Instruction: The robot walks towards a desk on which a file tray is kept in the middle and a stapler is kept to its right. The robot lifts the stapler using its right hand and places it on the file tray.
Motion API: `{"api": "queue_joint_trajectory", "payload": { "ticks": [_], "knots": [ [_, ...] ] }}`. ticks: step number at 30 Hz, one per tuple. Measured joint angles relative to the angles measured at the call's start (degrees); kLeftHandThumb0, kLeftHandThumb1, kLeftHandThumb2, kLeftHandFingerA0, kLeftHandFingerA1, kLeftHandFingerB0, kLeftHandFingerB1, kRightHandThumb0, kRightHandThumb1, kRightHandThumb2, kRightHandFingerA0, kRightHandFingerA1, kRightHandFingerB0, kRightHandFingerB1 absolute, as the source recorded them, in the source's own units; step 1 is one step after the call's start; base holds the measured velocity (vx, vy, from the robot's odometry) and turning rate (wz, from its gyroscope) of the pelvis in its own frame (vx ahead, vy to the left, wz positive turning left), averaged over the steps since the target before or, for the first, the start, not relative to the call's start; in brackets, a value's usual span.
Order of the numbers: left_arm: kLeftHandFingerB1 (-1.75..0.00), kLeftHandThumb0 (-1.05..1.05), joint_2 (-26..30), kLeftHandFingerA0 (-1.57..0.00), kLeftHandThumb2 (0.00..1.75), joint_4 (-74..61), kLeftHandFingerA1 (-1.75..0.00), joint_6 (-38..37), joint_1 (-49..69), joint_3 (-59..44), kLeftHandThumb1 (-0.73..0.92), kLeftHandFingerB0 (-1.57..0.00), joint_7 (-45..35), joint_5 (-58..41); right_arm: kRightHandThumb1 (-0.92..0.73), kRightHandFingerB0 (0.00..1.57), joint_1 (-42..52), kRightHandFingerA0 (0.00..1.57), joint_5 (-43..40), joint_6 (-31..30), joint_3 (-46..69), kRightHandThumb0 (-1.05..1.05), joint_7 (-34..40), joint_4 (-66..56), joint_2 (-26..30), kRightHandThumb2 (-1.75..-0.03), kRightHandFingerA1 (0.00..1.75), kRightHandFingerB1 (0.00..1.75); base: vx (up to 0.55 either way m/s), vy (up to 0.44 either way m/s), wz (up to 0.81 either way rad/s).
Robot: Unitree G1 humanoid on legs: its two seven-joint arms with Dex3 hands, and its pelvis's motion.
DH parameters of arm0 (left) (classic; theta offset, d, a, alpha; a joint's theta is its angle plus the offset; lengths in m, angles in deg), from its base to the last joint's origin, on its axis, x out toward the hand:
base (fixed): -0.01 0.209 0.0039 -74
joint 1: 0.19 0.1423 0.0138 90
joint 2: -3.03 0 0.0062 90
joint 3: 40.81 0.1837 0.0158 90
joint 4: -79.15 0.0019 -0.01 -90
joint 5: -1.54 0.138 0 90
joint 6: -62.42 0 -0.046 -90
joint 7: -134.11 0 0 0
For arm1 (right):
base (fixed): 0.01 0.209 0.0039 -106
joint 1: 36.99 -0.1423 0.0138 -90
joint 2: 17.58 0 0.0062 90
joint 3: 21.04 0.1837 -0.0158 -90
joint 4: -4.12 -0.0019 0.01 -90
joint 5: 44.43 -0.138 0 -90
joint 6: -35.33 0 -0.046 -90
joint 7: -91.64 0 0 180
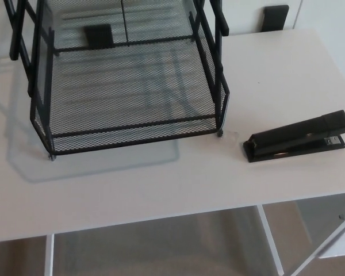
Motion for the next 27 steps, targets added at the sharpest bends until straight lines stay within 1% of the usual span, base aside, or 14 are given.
{"api": "queue_joint_trajectory", "payload": {
  "ticks": [2,4,9,10,11,13,14,15,16,17,18,20,21,27],
  "knots": [
    [-0.71,-0.62,-0.01,-0.16,1.32,-0.04,-0.80,0.00,0.06,-0.12,0.49,0.00,0.00,-0.04,-0.51,0.06,0.21,0.00,-1.06,-0.37,1.93,-0.38,-0.77,-1.12,-0.40,-0.72,0.31,0.22,0.00,0.000,0.00],
    [-0.69,-0.60,-0.07,-0.17,1.35,-0.01,-0.79,0.01,0.06,-0.39,0.56,0.00,0.01,-0.13,-0.51,0.00,0.61,0.12,-2.52,-1.35,4.19,-0.49,-1.37,-4.77,-0.94,-0.76,0.53,0.05,0.00,0.000,0.00],
    [-0.71,-0.61,-0.29,-0.25,1.40,0.12,-0.84,0.02,-0.35,-1.13,0.60,-0.01,0.11,-0.35,-0.50,0.00,-4.04,0.08,-3.60,-4.20,7.11,-0.67,-0.93,-14.37,2.52,-0.76,0.56,0.00,0.00,-0.001,-0.01],
    [-0.81,-0.79,-0.32,-0.44,1.40,0.11,-1.01,0.02,-0.41,-1.20,0.43,-0.14,0.12,-0.37,-0.56,0.00,-5.35,0.09,-3.57,-4.71,7.21,-0.76,-0.78,-16.52,3.79,-0.57,0.55,0.02,0.00,0.000,0.00],
    [-0.82,-0.78,-0.32,-0.44,1.41,0.12,-1.02,0.02,-0.40,-1.23,0.44,-0.14,0.15,-0.38,-0.46,0.00,-6.52,0.08,-3.57,-5.22,7.30,-0.87,-0.73,-18.40,4.84,-0.87,0.55,0.28,0.00,0.000,0.00],
    [-0.85,-0.76,-0.36,-0.37,1.43,0.20,-1.01,0.02,-0.27,-1.27,0.42,-0.16,0.19,-0.39,-0.40,0.00,-9.59,0.17,-3.58,-6.69,7.24,-1.04,-0.82,-22.32,7.42,-0.56,1.43,1.06,0.00,0.000,0.00],
    [-0.85,-0.76,-0.38,-0.37,1.43,0.33,-1.01,0.02,-0.15,-1.30,0.42,-0.16,0.23,-0.39,-0.40,0.00,-12.03,0.17,-3.58,-7.24,7.01,-1.04,-0.96,-23.63,8.69,-0.56,1.43,1.06,0.00,0.000,0.00],
    [-0.85,-0.76,-0.41,-0.35,1.43,0.34,-0.99,0.01,-0.13,-1.30,0.43,-0.16,0.23,-0.39,-0.45,0.00,-13.46,0.12,-3.61,-7.44,6.90,-1.05,-1.03,-24.14,9.28,-0.51,1.38,0.95,0.00,0.000,0.00],
    [-0.82,-0.77,-0.55,-0.34,1.39,0.35,-0.95,0.01,-0.16,-1.30,0.44,-0.14,0.23,-0.39,0.10,0.01,-16.29,0.01,-3.67,-7.72,6.66,-0.57,-1.19,-25.15,10.23,-0.74,0.67,0.67,0.00,0.000,0.00],
    [-0.71,-0.61,-0.63,-0.21,1.39,0.41,-0.82,0.01,-0.11,-1.30,0.59,0.00,0.23,-0.40,-0.43,0.00,-19.06,0.00,-3.70,-8.09,6.30,-0.75,-1.42,-26.05,10.85,-0.61,0.53,0.19,0.00,0.000,0.00],
    [-0.71,-0.62,-0.67,-0.18,1.39,0.43,-0.81,0.01,-0.09,-1.31,0.58,0.00,0.24,-0.41,-0.41,0.00,-21.53,0.00,-3.71,-8.26,5.86,-0.78,-1.77,-26.60,11.27,-0.86,0.43,0.23,0.00,0.000,0.00],
    [-0.70,-0.61,-0.74,-0.19,1.37,0.45,-0.81,0.01,0.04,-1.43,0.57,0.00,0.23,-0.47,-0.54,0.00,-26.74,0.00,-3.65,-8.88,4.46,-0.70,-2.23,-28.50,11.81,-0.57,0.32,0.12,0.00,0.000,0.00],
    [-0.71,-0.63,-0.77,-0.21,1.38,0.45,-0.83,0.01,0.04,-1.51,0.56,0.00,0.23,-0.50,-0.43,0.00,-29.06,0.00,-3.59,-9.31,3.64,-0.87,-2.43,-29.83,11.86,-0.79,0.25,0.00,0.00,0.000,0.00],
    [-0.82,-0.79,-1.19,-0.36,1.34,0.54,-0.94,0.01,0.07,-2.00,0.44,-0.20,0.33,-0.62,-0.43,0.00,-41.80,0.00,-1.70,-12.93,-4.57,-0.74,-4.01,-40.13,12.22,-0.79,0.12,0.08,0.00,0.000,0.00]
  ]
}}
